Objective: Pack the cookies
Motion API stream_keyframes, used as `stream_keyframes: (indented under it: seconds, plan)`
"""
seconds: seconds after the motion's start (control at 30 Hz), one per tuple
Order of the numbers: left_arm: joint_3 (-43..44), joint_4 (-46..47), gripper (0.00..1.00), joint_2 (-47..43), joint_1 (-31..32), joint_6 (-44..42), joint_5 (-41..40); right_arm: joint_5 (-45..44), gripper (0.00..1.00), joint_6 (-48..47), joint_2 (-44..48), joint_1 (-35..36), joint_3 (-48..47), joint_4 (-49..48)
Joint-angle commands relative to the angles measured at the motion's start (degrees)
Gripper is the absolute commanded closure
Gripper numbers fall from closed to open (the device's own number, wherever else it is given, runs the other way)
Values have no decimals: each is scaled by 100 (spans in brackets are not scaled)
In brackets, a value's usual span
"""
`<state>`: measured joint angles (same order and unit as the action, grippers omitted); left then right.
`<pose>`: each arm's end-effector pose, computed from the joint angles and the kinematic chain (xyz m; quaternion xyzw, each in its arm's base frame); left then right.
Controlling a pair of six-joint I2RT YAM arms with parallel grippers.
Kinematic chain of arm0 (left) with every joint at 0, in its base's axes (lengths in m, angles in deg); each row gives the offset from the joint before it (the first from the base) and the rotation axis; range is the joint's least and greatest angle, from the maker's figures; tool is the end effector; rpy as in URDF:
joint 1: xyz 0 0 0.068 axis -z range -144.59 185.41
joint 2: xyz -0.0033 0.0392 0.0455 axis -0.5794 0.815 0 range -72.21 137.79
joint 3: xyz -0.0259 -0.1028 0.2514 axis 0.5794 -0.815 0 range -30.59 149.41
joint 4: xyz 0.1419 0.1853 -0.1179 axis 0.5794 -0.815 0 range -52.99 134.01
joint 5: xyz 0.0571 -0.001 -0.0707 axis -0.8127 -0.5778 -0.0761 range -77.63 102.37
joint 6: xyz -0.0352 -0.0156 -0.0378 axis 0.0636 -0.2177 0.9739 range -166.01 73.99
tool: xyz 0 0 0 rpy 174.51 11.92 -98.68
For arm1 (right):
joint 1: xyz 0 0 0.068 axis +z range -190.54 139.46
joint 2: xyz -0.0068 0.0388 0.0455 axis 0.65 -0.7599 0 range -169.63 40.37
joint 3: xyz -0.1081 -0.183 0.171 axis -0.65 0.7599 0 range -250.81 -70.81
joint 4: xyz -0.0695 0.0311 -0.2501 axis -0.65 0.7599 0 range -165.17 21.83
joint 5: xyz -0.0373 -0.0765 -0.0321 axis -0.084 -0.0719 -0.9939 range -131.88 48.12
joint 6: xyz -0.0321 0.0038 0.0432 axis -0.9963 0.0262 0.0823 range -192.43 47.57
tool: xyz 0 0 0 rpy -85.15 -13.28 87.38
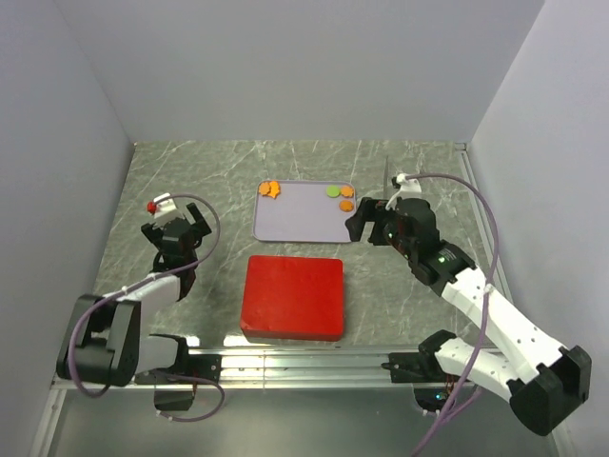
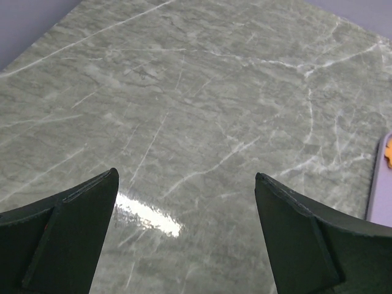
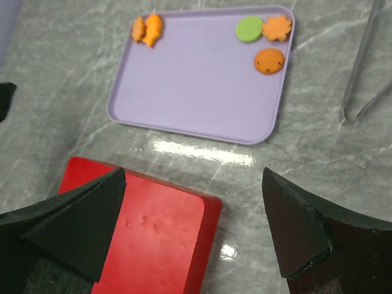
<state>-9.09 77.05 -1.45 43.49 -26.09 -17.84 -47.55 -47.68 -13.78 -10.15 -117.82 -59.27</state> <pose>0.2391 -0.0158 0.1869 -0.2352 0.7519 0.0620 0.6127 0.1888 0.1066 0.3137 -0.0137 0.8334 0.2184 0.5076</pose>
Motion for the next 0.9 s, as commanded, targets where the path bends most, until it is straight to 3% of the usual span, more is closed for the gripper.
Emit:
stream_keyframes:
  seconds: [0.0, 0.07, 0.13, 0.23, 0.37, 0.4, 0.7, 0.8, 0.87]
  plan:
    - [-93, 1344, 1, 375, -139, -190, 367, -23, 1, -145, -174, -7, -459, -122]
    - [-84, 1607, 1, 596, -184, -313, 394, 48, 1, -181, -236, -7, -459, -218]
    - [204, 1181, 1, 833, -253, -270, 420, 75, 1, -181, -306, -7, -459, -236]
    - [241, 1607, 1, 1027, -324, -620, 315, 58, 0, -155, -456, -7, -468, -263]
    - [-57, 2548, 1, 1247, -526, -717, 736, 119, 0, -102, -640, -7, -424, -394]
    - [-23, 2271, 1, 1177, -526, -683, 763, 154, 0, -76, -702, -24, -415, -412]
    - [-505, 3129, 1, 1150, -570, -929, 1448, 391, 0, -190, -1018, -33, -134, -843]
    - [-858, 4183, 0, 1404, -614, -1060, 1668, 295, 0, -225, -1115, -60, -151, -878]
    - [-770, 3832, 0, 1256, -658, -991, 1747, 199, 0, -330, -1211, -86, -256, -756]
